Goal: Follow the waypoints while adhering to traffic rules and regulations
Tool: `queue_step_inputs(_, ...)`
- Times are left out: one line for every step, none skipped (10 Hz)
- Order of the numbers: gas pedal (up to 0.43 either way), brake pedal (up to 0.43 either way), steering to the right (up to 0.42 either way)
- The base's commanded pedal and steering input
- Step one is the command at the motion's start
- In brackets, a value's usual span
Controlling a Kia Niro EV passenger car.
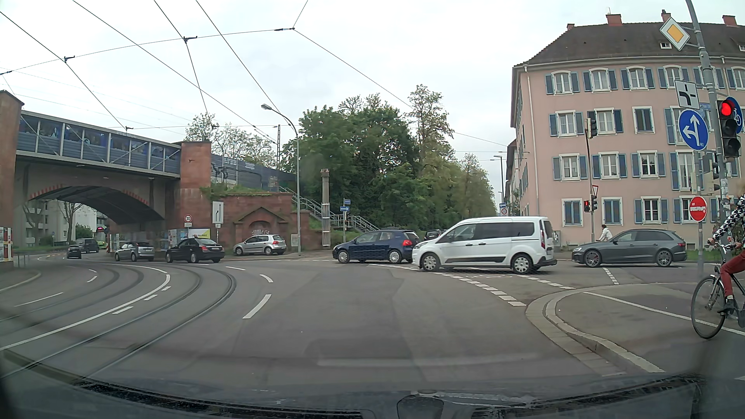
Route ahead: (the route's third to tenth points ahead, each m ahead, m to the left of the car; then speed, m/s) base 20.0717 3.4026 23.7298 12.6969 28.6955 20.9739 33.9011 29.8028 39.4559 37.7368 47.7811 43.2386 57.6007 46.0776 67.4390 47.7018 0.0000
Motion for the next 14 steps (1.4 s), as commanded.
queue_step_inputs(0.000, 0.244, -0.008)
queue_step_inputs(0.000, 0.238, -0.008)
queue_step_inputs(0.000, 0.244, -0.008)
queue_step_inputs(0.000, 0.244, -0.008)
queue_step_inputs(0.000, 0.244, -0.008)
queue_step_inputs(0.000, 0.238, -0.008)
queue_step_inputs(0.000, 0.244, -0.008)
queue_step_inputs(0.000, 0.244, -0.008)
queue_step_inputs(0.000, 0.238, -0.008)
queue_step_inputs(0.000, 0.244, -0.008)
queue_step_inputs(0.000, 0.244, -0.008)
queue_step_inputs(0.000, 0.244, -0.008)
queue_step_inputs(0.000, 0.238, -0.008)
queue_step_inputs(0.000, 0.244, -0.008)
